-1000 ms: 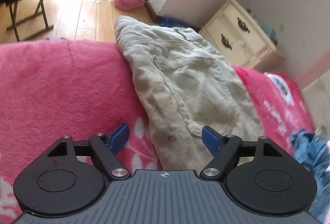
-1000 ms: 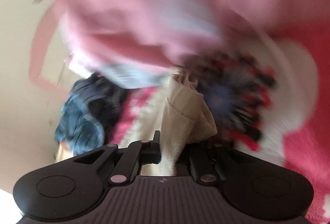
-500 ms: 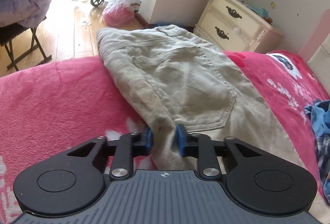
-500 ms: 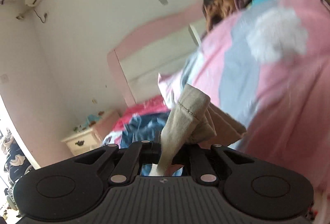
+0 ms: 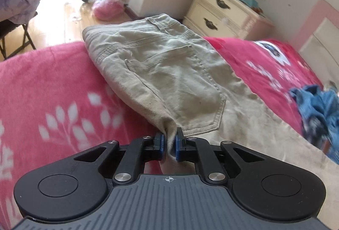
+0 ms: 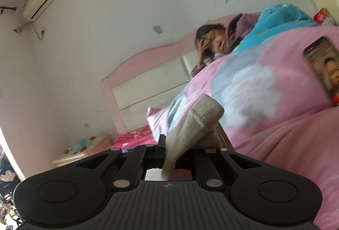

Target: Fold clothes

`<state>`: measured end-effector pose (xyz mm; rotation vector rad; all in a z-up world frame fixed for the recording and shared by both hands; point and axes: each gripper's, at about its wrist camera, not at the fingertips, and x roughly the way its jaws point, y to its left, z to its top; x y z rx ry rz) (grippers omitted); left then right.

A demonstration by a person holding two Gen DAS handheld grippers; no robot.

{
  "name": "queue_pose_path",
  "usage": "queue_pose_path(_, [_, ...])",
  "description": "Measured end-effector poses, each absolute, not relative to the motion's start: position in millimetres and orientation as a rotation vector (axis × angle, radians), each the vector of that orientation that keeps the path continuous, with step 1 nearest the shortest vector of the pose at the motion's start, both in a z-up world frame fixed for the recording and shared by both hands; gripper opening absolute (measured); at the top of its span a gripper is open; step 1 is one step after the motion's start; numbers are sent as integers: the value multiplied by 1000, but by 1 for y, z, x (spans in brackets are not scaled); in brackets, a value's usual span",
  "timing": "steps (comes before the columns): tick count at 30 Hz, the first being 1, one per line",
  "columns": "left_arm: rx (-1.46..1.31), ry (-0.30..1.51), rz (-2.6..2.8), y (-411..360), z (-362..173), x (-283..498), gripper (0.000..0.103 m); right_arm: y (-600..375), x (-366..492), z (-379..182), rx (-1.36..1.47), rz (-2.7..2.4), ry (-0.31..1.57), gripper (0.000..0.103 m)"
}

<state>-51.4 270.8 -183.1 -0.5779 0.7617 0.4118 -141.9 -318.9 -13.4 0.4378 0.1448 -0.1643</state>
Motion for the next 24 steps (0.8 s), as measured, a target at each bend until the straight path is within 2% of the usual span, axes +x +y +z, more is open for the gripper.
queue_pose_path(5, [-571,809,345,236,-183,-71,8,-344,-154,0,458,-227,127,6])
queue_pose_path(10, [-497,860,385,223,-189,-72,24,-319,-122,4,473,-165,172,6])
queue_pose_path(12, [-499,844,373,225,-182,-77,36,-278,-101,7,398,-99,183,6])
queue_pose_path(15, [-481,807,380,230,-169,-89,45,-195,-64,5,310,21,219,6])
queue_pose_path(20, [-518,732,436,251,-154,-106,51,-23,-26,-32,89,272,267,6])
queue_pose_path(24, [-605,675,514,284,-156,-116,53,93,-6,-108,-45,493,439,6])
